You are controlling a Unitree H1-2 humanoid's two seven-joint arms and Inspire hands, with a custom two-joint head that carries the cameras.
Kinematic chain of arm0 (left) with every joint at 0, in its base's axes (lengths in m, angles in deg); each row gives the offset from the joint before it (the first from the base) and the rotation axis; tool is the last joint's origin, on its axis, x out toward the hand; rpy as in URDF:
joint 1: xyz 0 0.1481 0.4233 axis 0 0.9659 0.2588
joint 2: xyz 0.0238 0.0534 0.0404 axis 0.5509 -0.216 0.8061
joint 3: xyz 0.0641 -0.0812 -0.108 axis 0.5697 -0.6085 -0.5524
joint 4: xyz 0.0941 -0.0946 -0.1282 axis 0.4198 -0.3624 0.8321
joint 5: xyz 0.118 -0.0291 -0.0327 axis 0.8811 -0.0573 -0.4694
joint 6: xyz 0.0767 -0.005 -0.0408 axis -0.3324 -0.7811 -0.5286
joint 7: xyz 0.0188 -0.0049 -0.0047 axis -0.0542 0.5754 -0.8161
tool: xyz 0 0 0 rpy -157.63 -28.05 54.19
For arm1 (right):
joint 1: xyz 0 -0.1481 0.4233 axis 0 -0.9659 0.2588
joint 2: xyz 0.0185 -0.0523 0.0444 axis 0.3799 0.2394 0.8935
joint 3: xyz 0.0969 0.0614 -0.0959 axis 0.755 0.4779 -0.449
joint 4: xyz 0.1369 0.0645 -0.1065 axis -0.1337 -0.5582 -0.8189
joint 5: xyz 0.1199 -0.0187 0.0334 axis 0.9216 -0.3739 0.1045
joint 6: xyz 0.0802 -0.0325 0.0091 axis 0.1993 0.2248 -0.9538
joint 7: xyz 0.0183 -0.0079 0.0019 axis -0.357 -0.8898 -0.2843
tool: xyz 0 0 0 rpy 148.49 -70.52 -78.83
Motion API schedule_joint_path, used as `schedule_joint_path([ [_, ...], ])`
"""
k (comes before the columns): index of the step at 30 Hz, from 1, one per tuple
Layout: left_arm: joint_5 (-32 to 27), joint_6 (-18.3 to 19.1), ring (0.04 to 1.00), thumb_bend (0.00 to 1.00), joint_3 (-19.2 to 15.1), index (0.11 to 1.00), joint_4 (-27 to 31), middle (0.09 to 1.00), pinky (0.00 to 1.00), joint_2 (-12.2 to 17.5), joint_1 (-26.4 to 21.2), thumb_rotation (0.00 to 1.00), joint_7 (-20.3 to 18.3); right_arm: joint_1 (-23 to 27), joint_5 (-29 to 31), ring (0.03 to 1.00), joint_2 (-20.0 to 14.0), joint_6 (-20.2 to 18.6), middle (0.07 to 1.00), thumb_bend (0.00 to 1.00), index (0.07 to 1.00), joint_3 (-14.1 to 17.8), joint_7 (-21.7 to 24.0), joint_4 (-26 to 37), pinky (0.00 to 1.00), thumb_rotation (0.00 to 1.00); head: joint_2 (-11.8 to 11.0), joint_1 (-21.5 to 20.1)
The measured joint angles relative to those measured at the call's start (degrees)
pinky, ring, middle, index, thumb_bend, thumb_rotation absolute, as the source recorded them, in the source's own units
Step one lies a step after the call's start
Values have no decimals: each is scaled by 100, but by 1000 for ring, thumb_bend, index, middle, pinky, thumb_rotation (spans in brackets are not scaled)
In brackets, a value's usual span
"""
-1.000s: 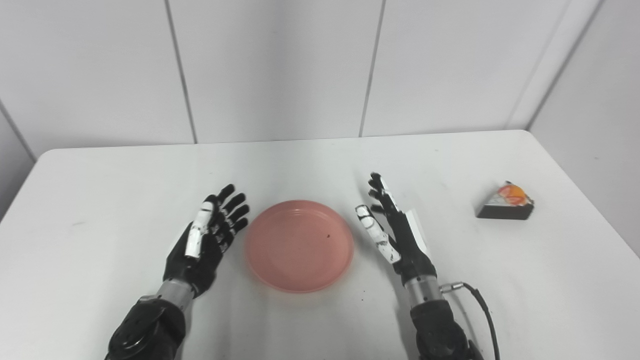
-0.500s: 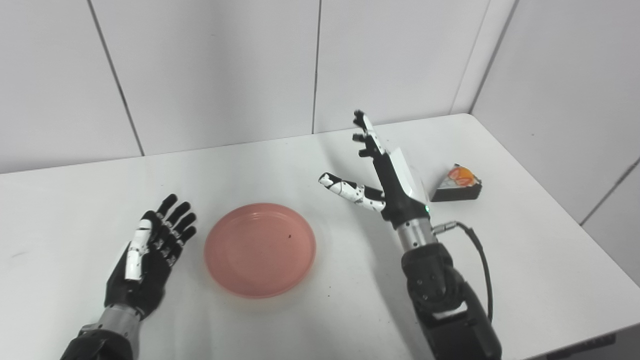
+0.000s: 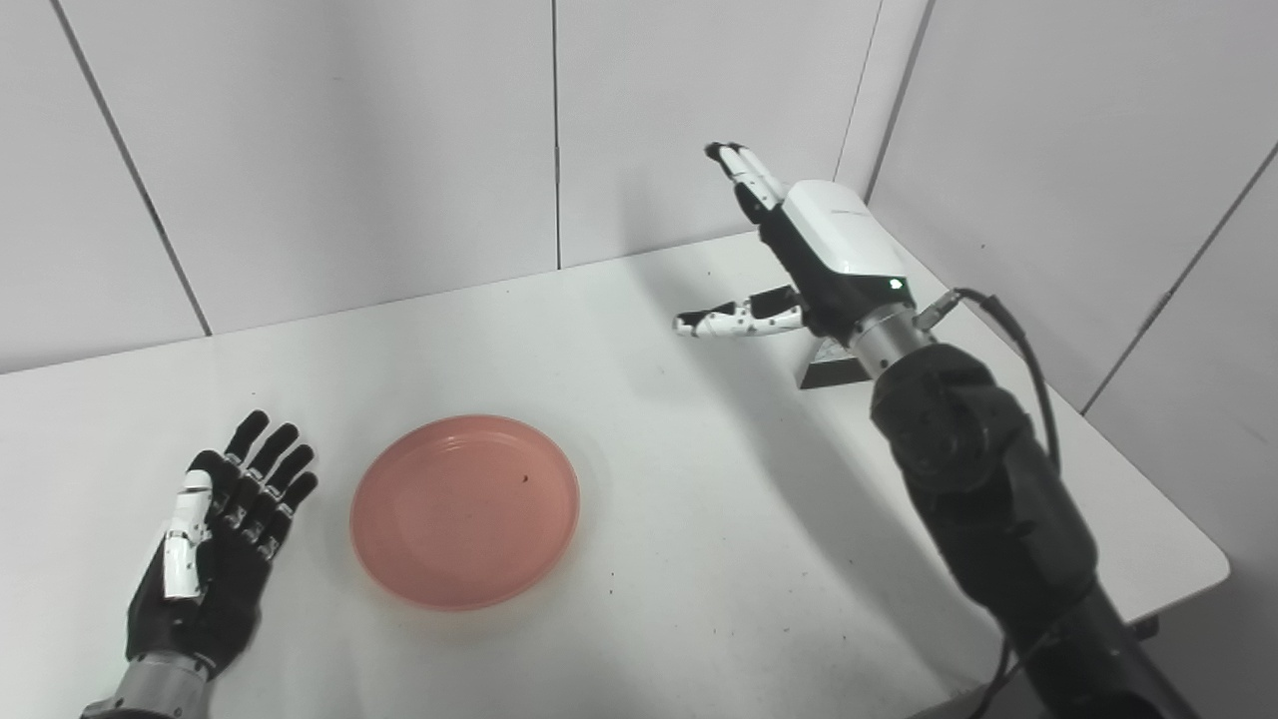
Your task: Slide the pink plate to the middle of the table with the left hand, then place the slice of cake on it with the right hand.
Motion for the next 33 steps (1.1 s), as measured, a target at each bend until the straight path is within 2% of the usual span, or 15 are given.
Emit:
schedule_joint_path([
  [4,-49,12,936,365,-31,939,-13,939,972,6,-2,1000,-10,51,-51,917,-186,-154,982,1000,977,255,568,-37,656,405,-18,-36],
  [10,-57,40,938,359,-30,945,0,944,974,38,-2,1000,-11,185,-163,926,-517,-178,984,1000,968,699,1435,-218,661,382,-44,-71],
  [15,-57,41,938,354,-31,937,-8,942,968,64,-7,1000,-11,197,-233,927,-564,-186,982,1000,946,968,1894,-394,699,410,-53,-97],
  [18,-58,46,936,357,-34,935,-8,941,961,74,-10,1000,-11,200,-350,930,-594,-188,974,1000,939,999,2124,-515,729,386,-53,-115],
  [24,-57,63,937,349,-45,934,-6,940,966,84,-13,1000,-11,260,-334,929,-782,-190,971,1000,932,985,2213,-899,763,350,-44,-123],
  [29,-46,71,937,350,-42,934,-10,941,967,110,-18,1000,-11,336,-301,939,-948,-190,979,1000,920,795,2324,-1183,788,322,-27,-141],
  [33,-47,72,932,349,-52,929,-38,936,957,155,-33,1000,-11,399,-309,926,-951,-191,978,1000,913,718,2350,-1417,766,317,-27,-141],
])
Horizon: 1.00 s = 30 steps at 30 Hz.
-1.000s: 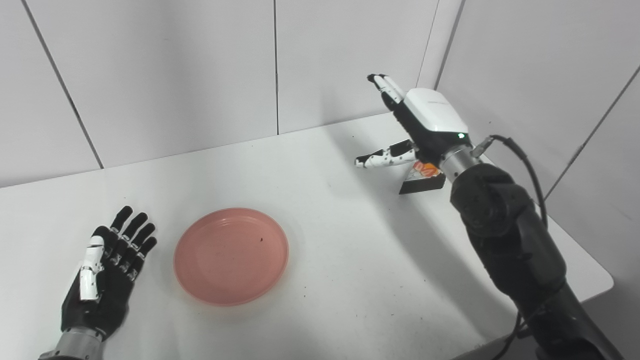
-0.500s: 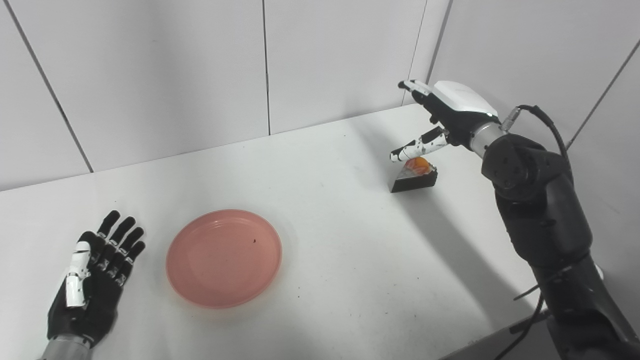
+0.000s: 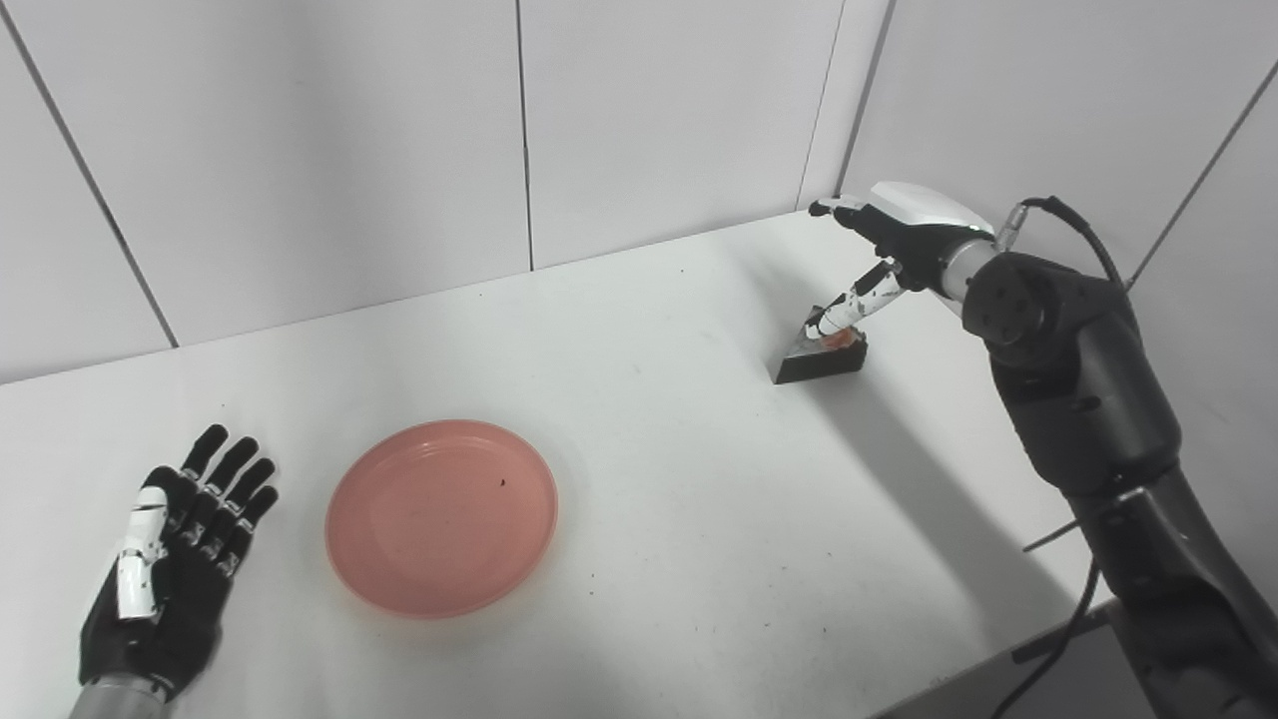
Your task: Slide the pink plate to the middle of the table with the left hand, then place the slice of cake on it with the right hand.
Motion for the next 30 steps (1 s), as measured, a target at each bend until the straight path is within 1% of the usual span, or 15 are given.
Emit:
schedule_joint_path([
  [2,-6,0,935,352,-8,934,-7,940,962,1,-4,1000,0,6,9,921,-1,0,974,1000,913,-68,-16,-103,757,334,17,-9],
  [6,-46,26,933,354,-26,930,-9,937,959,1,-6,1000,0,22,62,922,-5,0,973,1000,918,-308,-119,-409,757,363,44,-9],
  [9,-44,29,932,351,-20,931,3,936,959,11,-4,1000,0,44,155,928,-8,1,979,1000,918,-457,-249,-575,760,351,53,-9],
  [15,-53,91,936,350,-24,935,47,940,968,15,-2,1000,0,144,154,940,-115,3,974,1000,911,-915,-470,-984,771,330,88,0],
  [18,-53,105,938,349,-23,939,68,944,967,21,4,1000,0,159,177,948,-131,2,977,1000,908,-1019,-522,-1073,784,330,114,-9],
  [22,-53,109,938,354,-20,939,72,944,966,32,6,1000,0,191,220,939,-191,6,973,1000,905,-1210,-619,-1152,770,300,132,0],
  [30,-54,151,939,361,-5,940,123,945,966,59,28,1000,-4,276,219,956,-287,33,976,1000,903,-1583,-734,-1435,778,306,193,9],
])
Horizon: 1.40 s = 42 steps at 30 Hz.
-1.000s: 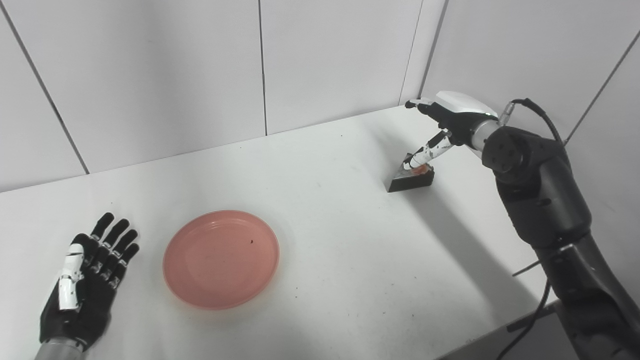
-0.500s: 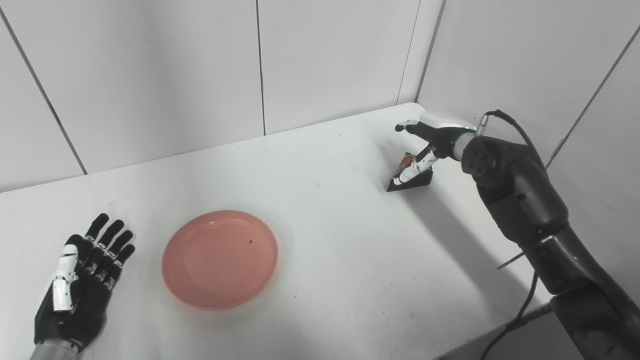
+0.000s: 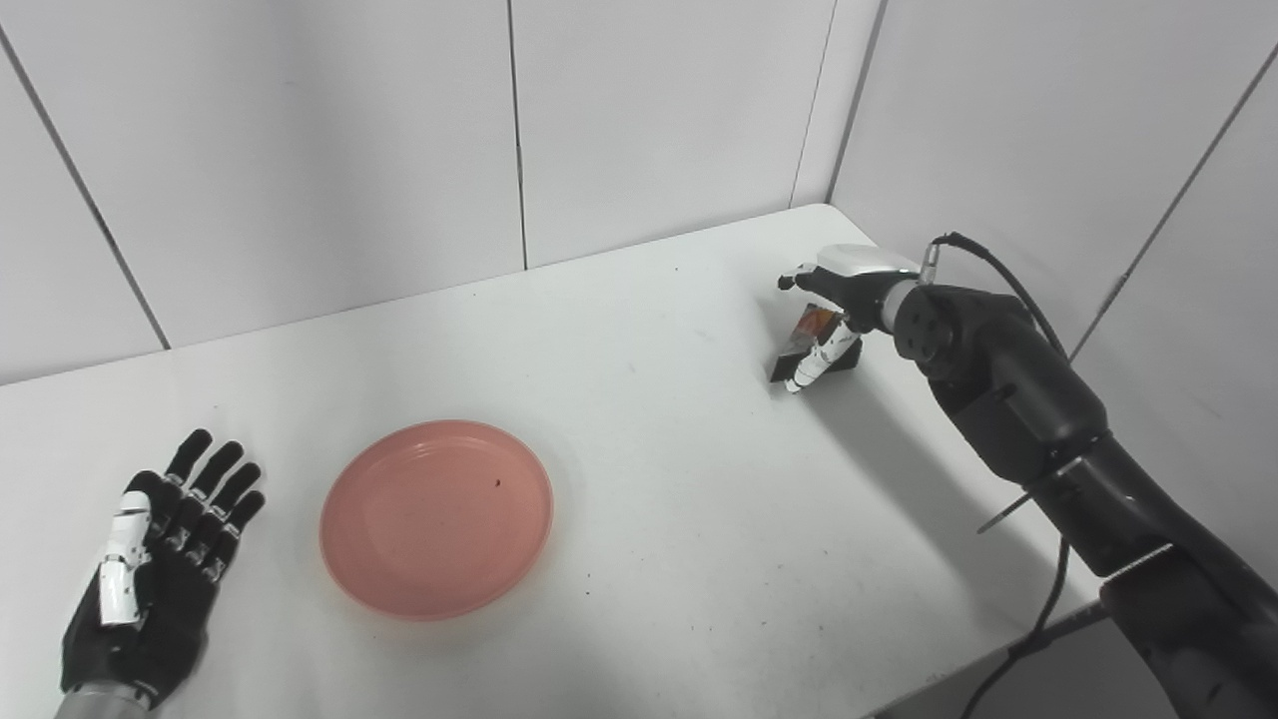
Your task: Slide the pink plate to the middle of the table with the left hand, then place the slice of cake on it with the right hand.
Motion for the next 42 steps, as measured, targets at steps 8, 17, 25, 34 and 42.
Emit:
schedule_joint_path([
  [8,-1,48,934,373,9,935,77,939,963,20,44,1000,0,43,3,945,-137,55,957,1000,888,-146,-208,-104,777,307,70,18],
  [17,0,154,932,379,17,937,212,938,962,43,112,1000,-2,51,6,923,-139,210,945,986,867,-311,-466,-310,750,258,158,44],
  [25,1,165,932,381,49,938,232,938,962,81,116,1000,-2,110,27,899,-138,341,936,939,856,-396,-578,-584,735,223,237,44],
  [34,1,167,929,383,65,936,243,935,958,105,121,1000,-1,295,134,906,-90,432,911,869,828,-519,-655,-767,769,111,290,62],
  [42,-1,184,932,385,65,938,257,938,959,118,123,1000,0,348,205,690,-46,491,746,759,727,-576,-1044,-1071,614,4,299,62],
])
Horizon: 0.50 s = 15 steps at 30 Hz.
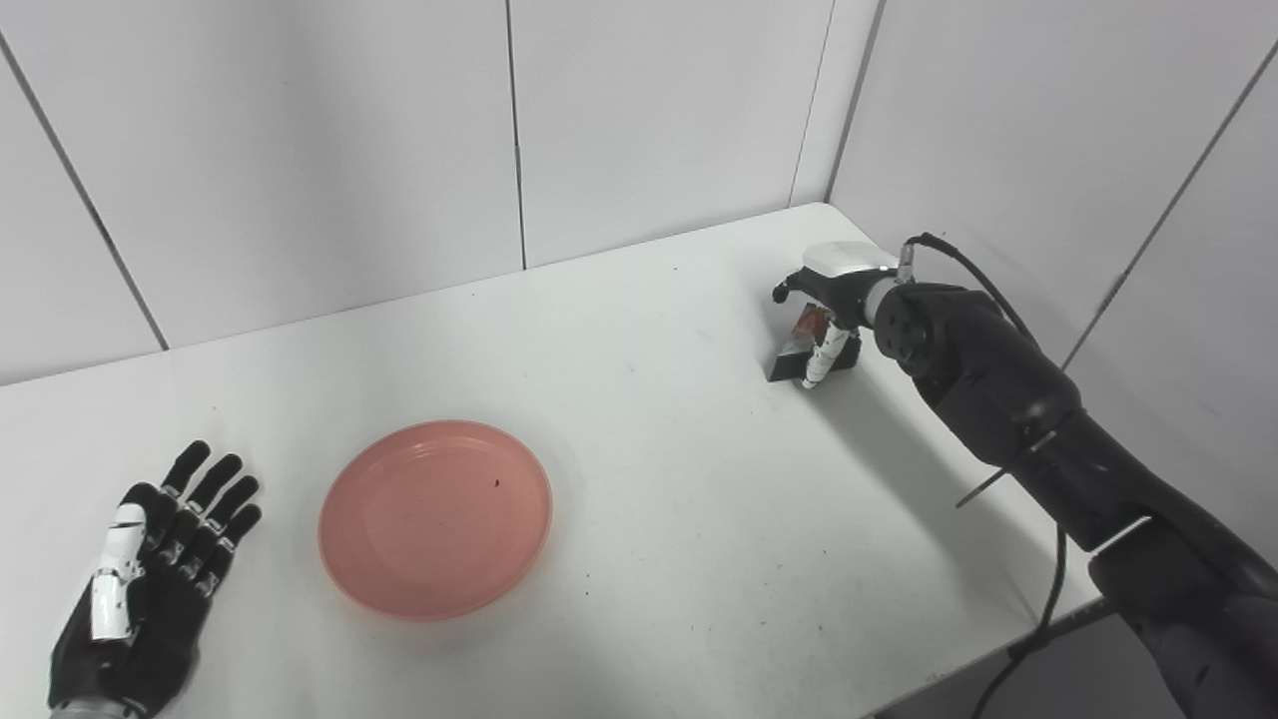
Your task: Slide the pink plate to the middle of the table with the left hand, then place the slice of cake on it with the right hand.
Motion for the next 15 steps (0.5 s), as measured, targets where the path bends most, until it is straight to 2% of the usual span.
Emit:
schedule_joint_path([
  [1,0,8,934,384,0,940,5,939,963,0,1,1000,0,4,34,627,21,53,686,638,613,5,-76,-97,573,60,0,0],
  [2,0,13,935,384,-1,941,11,940,965,1,2,1000,1,6,76,593,47,79,651,576,555,14,-167,-202,547,88,0,0],
  [3,0,17,934,387,-6,940,18,939,962,3,8,1000,1,6,141,491,82,98,570,541,518,37,-275,-284,508,36,26,17],
  [6,0,23,939,387,-7,947,25,945,965,5,13,1000,1,6,218,420,135,101,523,518,499,70,-470,-320,459,3,26,18],
  [15,-3,43,933,391,-3,940,51,940,957,16,25,1000,1,97,308,411,152,164,508,514,526,24,-676,-572,438,0,53,35],
])
